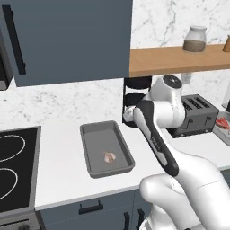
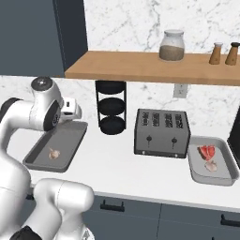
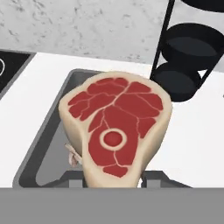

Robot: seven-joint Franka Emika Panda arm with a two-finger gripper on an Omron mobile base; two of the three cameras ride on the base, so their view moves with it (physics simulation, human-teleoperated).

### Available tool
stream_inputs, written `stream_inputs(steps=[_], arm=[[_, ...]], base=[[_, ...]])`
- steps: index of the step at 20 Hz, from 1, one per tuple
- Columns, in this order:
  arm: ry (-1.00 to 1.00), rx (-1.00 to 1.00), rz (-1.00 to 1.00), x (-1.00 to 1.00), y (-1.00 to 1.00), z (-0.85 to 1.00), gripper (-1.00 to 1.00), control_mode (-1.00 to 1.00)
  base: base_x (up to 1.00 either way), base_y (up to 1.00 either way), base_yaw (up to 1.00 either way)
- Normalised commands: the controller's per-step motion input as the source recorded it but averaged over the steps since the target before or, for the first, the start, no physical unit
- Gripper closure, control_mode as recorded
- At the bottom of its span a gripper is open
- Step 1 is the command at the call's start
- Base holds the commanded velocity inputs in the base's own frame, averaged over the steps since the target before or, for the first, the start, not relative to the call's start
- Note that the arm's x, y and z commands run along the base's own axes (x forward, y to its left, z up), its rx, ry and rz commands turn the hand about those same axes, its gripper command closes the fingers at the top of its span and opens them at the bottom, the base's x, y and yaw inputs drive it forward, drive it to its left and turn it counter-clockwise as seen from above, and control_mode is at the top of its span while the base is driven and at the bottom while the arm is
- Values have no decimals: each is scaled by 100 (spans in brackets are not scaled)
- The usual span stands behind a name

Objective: Place one garlic and one steak in each tupperware on the nearby counter, to pack two identical lunches.

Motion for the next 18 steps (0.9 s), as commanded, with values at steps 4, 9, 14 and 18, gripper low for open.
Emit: stream_inputs(steps=[4, 9, 14, 18], arm=[[33, 0, 0, 51, 83, -81, 100, -100], [8, -2, 0, 66, 61, -95, 100, -100], [4, -2, 0, 64, 32, -100, 100, -100], [2, 0, 0, 67, 8, -77, 100, -100]], base=[[0, 0, 0], [0, 0, 0], [0, 0, 0], [0, 0, 0]])
